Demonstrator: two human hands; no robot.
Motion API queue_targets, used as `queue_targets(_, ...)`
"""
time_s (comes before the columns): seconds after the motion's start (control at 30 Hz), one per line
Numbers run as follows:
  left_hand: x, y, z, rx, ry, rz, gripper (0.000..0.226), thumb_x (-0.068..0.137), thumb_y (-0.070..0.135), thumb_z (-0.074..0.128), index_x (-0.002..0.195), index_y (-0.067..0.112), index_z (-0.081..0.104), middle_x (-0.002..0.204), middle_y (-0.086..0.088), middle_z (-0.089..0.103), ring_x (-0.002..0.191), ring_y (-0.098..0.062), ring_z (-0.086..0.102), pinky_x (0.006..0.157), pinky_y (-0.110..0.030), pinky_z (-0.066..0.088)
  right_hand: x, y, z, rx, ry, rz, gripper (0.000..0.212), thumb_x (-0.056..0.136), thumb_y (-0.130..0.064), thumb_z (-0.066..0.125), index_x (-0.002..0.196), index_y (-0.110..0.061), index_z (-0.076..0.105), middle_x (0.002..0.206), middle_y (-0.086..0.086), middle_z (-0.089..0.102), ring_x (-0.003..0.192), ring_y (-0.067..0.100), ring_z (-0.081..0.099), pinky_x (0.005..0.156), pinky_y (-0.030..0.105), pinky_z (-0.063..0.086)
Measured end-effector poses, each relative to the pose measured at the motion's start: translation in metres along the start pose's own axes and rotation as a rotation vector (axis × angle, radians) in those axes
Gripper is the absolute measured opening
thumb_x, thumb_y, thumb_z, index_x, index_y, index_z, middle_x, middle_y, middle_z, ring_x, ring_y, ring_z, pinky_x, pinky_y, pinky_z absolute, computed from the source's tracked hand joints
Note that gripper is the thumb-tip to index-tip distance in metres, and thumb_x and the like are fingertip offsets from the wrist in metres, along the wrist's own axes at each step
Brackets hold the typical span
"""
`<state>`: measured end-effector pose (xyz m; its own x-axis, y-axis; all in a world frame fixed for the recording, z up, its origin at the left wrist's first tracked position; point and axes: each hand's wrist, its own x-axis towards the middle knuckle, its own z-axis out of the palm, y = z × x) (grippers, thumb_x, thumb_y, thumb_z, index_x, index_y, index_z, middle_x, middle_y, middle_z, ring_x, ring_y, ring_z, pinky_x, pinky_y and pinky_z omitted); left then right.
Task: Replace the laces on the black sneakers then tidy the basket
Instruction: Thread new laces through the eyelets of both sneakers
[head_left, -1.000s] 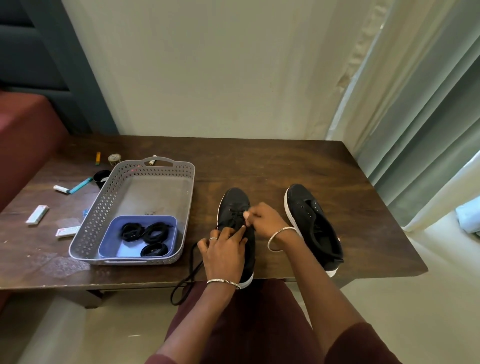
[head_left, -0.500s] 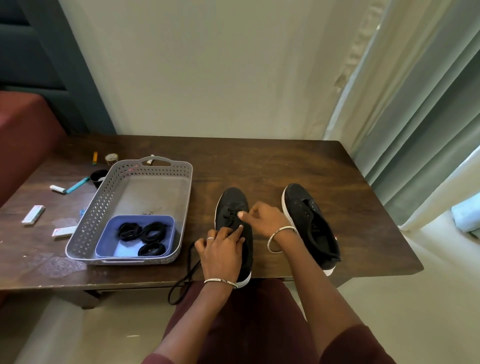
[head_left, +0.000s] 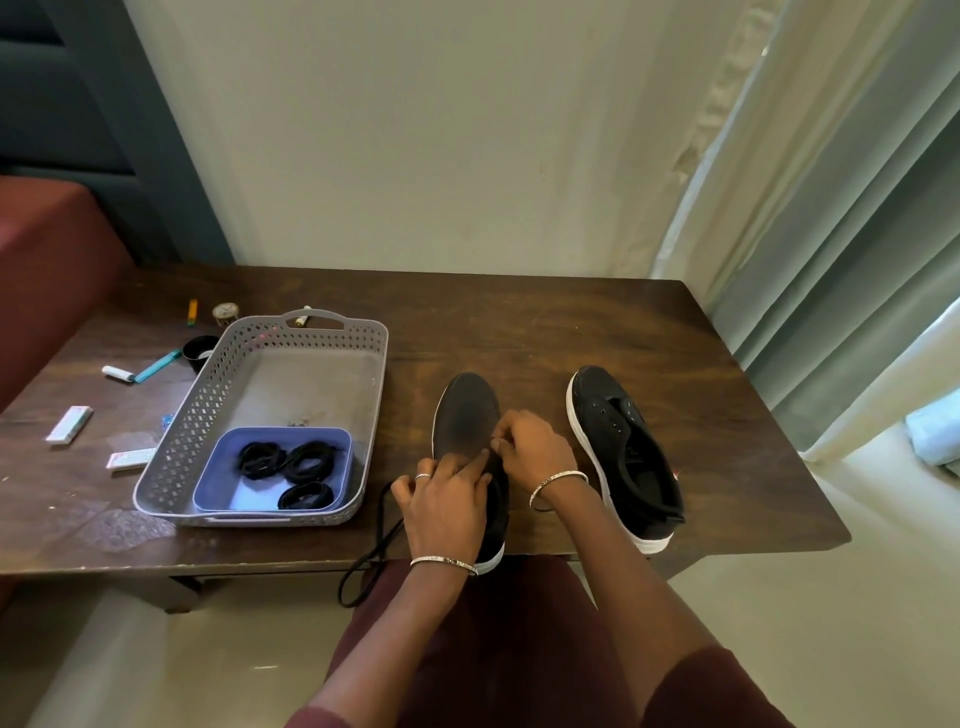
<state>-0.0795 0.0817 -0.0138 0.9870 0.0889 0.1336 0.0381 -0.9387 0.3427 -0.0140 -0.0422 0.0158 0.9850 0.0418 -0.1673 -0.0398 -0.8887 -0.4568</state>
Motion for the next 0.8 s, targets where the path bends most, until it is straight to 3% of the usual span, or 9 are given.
queue_targets(0.07, 0.000, 0.000, -0.001, 0.001, -0.005, 0.003, 0.035, 0.099, 0.045, 0.047, 0.134, 0.047, 0.055, 0.119, 0.017, 0.062, 0.109, -0.013, 0.050, 0.085, -0.037, 0.025, -0.003, -0.004, -0.005, -0.111, 0.177, -0.041, 0.006, 0.094, -0.023, 0.057, 0.095, -0.029, 0.058, 0.112, -0.006, 0.056, 0.112, 0.019, 0.048, 0.093, 0.044, 0.040)
queue_targets(0.17, 0.000, -0.001, -0.001, -0.008, 0.001, -0.003, 0.035, 0.099, 0.045, 0.048, 0.134, 0.047, 0.056, 0.119, 0.017, 0.063, 0.110, -0.013, 0.051, 0.086, -0.037, 0.025, -0.007, -0.008, -0.011, 0.008, 0.345, -0.103, 0.016, 0.092, -0.017, 0.059, 0.091, -0.033, 0.056, 0.106, -0.017, 0.056, 0.112, 0.009, 0.038, 0.090, 0.038, 0.025)
queue_targets(0.23, 0.000, -0.001, 0.000, -0.007, -0.008, 0.000, 0.035, 0.100, 0.045, 0.047, 0.134, 0.047, 0.054, 0.121, 0.017, 0.062, 0.111, -0.012, 0.050, 0.086, -0.037, 0.025, -0.010, -0.003, -0.002, 0.230, 0.277, -0.089, 0.022, 0.090, -0.014, 0.055, 0.084, -0.035, 0.051, 0.090, -0.018, 0.064, 0.106, 0.005, 0.050, 0.091, 0.038, 0.026)
queue_targets(0.3, 0.000, -0.001, 0.000, -0.019, -0.010, -0.003, 0.035, 0.099, 0.044, 0.048, 0.134, 0.047, 0.055, 0.119, 0.017, 0.063, 0.110, -0.013, 0.050, 0.087, -0.038, 0.026, -0.015, 0.003, 0.006, 0.513, 0.214, 0.016, 0.014, 0.086, -0.022, 0.050, 0.079, -0.035, 0.050, 0.069, -0.011, 0.069, 0.085, 0.011, 0.065, 0.090, 0.044, 0.040)
queue_targets(0.37, 0.000, -0.001, 0.001, -0.034, -0.004, -0.008, 0.034, 0.099, 0.044, 0.050, 0.132, 0.046, 0.057, 0.116, 0.017, 0.063, 0.109, -0.014, 0.051, 0.088, -0.039, 0.026, -0.017, 0.009, 0.004, 0.640, 0.220, 0.118, 0.015, 0.084, -0.023, 0.051, 0.070, -0.028, 0.055, 0.058, -0.003, 0.067, 0.065, 0.017, 0.065, 0.076, 0.043, 0.050)
queue_targets(0.43, 0.000, -0.001, 0.002, -0.036, 0.001, -0.011, 0.034, 0.098, 0.044, 0.051, 0.131, 0.046, 0.058, 0.115, 0.017, 0.063, 0.109, -0.014, 0.051, 0.088, -0.039, 0.025, -0.016, 0.012, -0.002, 0.707, 0.197, 0.180, 0.024, 0.084, -0.011, 0.055, 0.062, -0.020, 0.058, 0.055, 0.002, 0.063, 0.052, 0.016, 0.060, 0.060, 0.034, 0.050)
queue_targets(0.53, 0.000, -0.001, 0.002, -0.033, -0.006, -0.019, 0.034, 0.099, 0.045, 0.049, 0.132, 0.048, 0.056, 0.117, 0.018, 0.062, 0.111, -0.013, 0.050, 0.090, -0.038, 0.024, -0.012, 0.012, -0.006, 0.798, 0.060, 0.226, 0.013, 0.081, -0.025, 0.063, 0.077, -0.013, 0.060, 0.059, 0.014, 0.065, 0.048, 0.018, 0.058, 0.059, 0.033, 0.049)
queue_targets(0.67, 0.000, -0.001, 0.002, -0.042, -0.020, -0.026, 0.035, 0.100, 0.045, 0.046, 0.134, 0.049, 0.054, 0.121, 0.019, 0.061, 0.114, -0.012, 0.048, 0.092, -0.039, 0.024, -0.002, 0.003, 0.002, 0.591, -0.033, 0.224, 0.035, 0.091, -0.047, 0.064, 0.082, -0.013, 0.067, 0.061, 0.007, 0.070, 0.059, 0.021, 0.067, 0.068, 0.036, 0.058)
queue_targets(0.8, 0.000, -0.002, 0.002, -0.049, -0.019, -0.027, 0.035, 0.100, 0.044, 0.046, 0.134, 0.049, 0.053, 0.121, 0.018, 0.061, 0.114, -0.013, 0.048, 0.094, -0.040, 0.024, 0.008, -0.005, 0.007, 0.344, -0.013, 0.185, 0.030, 0.093, -0.035, 0.064, 0.073, -0.013, 0.068, 0.078, 0.008, 0.072, 0.079, 0.024, 0.068, 0.076, 0.037, 0.054)
